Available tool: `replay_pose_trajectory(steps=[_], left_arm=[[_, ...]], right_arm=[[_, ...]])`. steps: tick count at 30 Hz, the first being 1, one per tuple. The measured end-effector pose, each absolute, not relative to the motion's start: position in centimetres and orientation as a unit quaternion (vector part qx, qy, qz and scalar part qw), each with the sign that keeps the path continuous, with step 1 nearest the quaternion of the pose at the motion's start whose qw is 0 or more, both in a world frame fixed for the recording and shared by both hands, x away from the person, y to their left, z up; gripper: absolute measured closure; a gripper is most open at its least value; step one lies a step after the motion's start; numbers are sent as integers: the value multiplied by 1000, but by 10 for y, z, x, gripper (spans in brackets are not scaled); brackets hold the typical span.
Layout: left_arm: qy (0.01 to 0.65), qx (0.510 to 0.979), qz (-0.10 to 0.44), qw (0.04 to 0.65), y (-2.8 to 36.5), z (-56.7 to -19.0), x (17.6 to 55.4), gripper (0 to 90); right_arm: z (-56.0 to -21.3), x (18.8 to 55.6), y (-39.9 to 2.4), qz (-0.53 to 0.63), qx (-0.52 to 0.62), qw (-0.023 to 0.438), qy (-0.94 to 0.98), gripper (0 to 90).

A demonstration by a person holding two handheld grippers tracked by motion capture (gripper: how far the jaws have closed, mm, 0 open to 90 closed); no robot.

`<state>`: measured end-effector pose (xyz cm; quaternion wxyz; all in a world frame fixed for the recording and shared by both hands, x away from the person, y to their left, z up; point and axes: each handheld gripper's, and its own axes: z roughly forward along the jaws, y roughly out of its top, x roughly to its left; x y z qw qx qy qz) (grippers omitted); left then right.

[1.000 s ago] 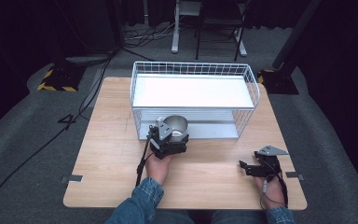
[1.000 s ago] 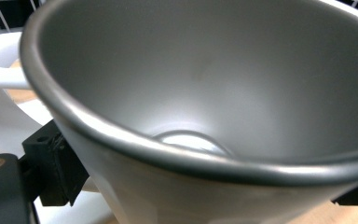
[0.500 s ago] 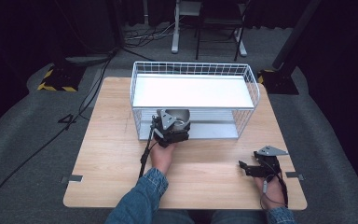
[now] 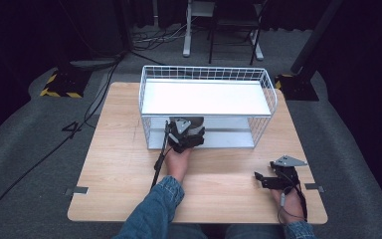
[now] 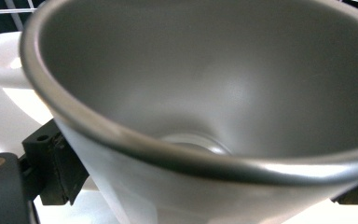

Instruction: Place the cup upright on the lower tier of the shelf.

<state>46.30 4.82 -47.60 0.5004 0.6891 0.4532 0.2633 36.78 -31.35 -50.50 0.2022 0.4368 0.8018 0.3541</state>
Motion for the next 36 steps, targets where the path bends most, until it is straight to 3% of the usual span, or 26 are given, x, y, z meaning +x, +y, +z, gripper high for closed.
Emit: replay_pose_trajectory(steps=[10, 17, 36], left_arm=[[473, 677, 257, 501, 41, -486, 474, 76], [457, 704, 257, 479, 37, -488, 477, 75], [458, 704, 259, 477, 37, -486, 479, 62]], right_arm=[[-505, 368, -313, 355, 434, 202, 803, 184], [-505, 368, -313, 355, 432, 202, 804, 185], [-505, 367, -313, 354, 429, 203, 806, 185]])
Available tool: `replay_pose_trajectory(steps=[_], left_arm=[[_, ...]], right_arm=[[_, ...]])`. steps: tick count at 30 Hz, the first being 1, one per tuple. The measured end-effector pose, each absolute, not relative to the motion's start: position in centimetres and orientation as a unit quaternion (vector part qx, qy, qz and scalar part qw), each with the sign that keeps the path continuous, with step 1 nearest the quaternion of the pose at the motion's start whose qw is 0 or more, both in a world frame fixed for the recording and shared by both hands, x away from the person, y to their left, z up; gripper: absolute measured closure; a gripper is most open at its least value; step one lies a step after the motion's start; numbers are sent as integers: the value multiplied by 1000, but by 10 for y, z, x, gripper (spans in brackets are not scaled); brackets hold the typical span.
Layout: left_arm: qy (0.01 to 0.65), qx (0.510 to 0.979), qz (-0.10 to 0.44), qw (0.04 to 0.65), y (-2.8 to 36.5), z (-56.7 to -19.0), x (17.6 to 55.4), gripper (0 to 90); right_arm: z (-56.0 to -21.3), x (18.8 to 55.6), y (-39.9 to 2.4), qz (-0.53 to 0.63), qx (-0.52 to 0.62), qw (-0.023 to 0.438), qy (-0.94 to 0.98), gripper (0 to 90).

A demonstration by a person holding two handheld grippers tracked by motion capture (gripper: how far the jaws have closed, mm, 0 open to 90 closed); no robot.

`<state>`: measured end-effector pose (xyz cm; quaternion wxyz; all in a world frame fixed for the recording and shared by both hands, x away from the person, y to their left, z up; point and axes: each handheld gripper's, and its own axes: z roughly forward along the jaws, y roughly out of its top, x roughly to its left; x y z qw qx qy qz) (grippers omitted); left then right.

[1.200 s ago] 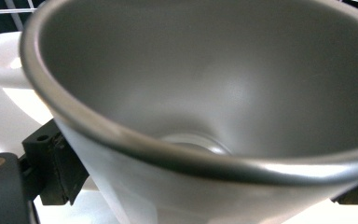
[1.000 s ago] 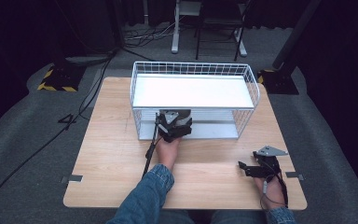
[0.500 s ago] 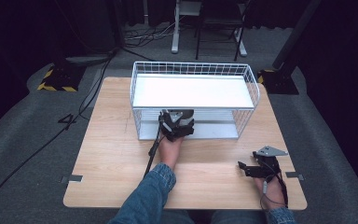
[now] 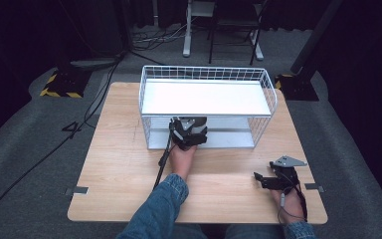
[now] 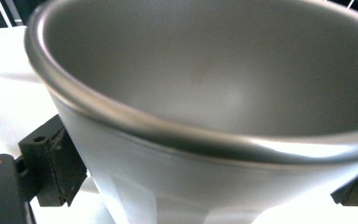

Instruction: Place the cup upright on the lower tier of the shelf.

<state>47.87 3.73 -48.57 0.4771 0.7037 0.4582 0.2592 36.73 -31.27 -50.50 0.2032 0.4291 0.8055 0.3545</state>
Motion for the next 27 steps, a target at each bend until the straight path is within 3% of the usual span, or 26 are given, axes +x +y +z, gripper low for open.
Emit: replay_pose_trajectory(steps=[3, 27], left_arm=[[465, 694, 254, 488, 39, -485, 479, 0], [463, 689, 227, 509, 68, -478, 440, 0]], right_arm=[[-505, 367, -313, 355, 429, 203, 806, 186], [-505, 367, -312, 355, 427, 201, 807, 186]])
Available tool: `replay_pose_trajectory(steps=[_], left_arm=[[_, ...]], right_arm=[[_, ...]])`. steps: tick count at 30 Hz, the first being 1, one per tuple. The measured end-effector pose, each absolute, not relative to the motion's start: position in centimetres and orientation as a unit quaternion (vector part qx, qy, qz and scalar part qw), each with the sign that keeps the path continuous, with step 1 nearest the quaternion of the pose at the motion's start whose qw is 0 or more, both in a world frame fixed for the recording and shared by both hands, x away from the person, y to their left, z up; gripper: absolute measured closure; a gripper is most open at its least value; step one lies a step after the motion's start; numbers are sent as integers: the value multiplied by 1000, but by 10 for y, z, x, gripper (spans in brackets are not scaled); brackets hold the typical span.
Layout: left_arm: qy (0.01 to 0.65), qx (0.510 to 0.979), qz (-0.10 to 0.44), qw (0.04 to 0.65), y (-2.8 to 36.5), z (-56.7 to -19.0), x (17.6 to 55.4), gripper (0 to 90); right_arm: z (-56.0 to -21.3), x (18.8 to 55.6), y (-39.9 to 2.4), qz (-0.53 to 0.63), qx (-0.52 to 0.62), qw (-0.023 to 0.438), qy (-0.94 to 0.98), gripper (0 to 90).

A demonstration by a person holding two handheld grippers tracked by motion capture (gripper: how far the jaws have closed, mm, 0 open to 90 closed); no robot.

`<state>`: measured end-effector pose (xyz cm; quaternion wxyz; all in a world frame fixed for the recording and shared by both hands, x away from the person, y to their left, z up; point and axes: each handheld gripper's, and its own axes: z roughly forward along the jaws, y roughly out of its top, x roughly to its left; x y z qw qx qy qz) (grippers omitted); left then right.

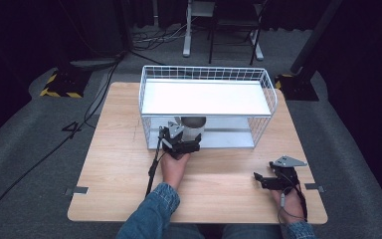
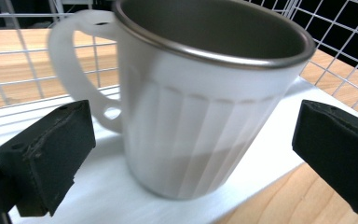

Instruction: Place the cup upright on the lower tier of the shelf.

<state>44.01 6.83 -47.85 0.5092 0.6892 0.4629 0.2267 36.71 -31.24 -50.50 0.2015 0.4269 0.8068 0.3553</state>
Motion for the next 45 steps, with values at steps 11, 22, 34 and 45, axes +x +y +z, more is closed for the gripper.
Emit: replay_pose_trajectory(steps=[11, 22, 34, 45], left_arm=[[452, 694, 214, 518, 89, -462, 412, 0], [428, 707, 224, 517, 107, -442, 378, 0], [416, 714, 236, 512, 135, -428, 350, 0], [409, 721, 241, 505, 166, -431, 321, 0]], right_arm=[[-505, 369, -310, 354, 434, 196, 805, 163], [-505, 370, -310, 354, 434, 195, 805, 158], [-505, 370, -310, 354, 434, 195, 805, 158], [-505, 370, -310, 354, 434, 196, 805, 158]])
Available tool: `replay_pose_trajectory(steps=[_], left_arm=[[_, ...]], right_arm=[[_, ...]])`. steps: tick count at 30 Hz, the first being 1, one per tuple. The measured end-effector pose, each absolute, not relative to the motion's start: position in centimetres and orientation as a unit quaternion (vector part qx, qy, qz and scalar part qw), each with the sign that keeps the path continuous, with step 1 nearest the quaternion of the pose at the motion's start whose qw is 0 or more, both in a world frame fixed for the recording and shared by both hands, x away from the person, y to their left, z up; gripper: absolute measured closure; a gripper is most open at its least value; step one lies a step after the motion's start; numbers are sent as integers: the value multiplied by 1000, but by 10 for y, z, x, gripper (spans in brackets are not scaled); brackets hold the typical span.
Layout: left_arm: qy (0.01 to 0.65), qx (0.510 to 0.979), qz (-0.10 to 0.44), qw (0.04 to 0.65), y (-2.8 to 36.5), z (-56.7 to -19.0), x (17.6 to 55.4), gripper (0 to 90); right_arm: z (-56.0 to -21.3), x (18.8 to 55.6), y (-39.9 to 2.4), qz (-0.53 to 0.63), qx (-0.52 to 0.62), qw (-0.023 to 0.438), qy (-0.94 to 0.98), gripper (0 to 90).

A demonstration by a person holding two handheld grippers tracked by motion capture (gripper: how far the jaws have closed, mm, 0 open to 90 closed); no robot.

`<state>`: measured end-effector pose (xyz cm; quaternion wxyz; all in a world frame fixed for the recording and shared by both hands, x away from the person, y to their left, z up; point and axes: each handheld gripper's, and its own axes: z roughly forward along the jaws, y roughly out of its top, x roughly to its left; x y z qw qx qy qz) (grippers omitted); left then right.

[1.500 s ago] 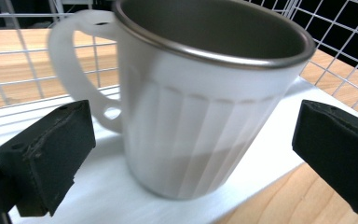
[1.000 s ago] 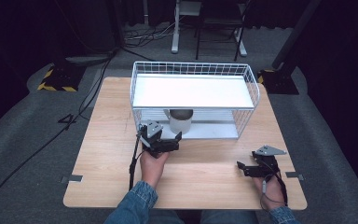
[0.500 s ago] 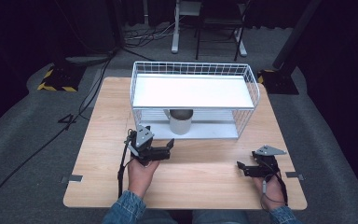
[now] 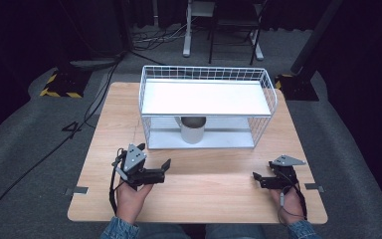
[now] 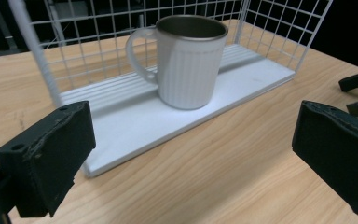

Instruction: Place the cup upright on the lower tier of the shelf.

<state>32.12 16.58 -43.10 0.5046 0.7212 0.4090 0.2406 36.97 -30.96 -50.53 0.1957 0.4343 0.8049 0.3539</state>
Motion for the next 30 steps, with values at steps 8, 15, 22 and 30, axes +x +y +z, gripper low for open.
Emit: replay_pose_trajectory(steps=[8, 15, 22, 30], left_arm=[[430, 731, 226, 479, 199, -447, 307, 0], [439, 747, 216, 450, 218, -464, 300, 0], [456, 761, 203, 413, 230, -477, 301, 0], [481, 779, 179, 362, 238, -495, 309, 0]], right_arm=[[-505, 370, -310, 354, 434, 195, 805, 158], [-505, 370, -310, 354, 434, 195, 805, 158], [-505, 370, -310, 354, 432, 194, 806, 158], [-505, 370, -310, 355, 432, 194, 806, 158]])
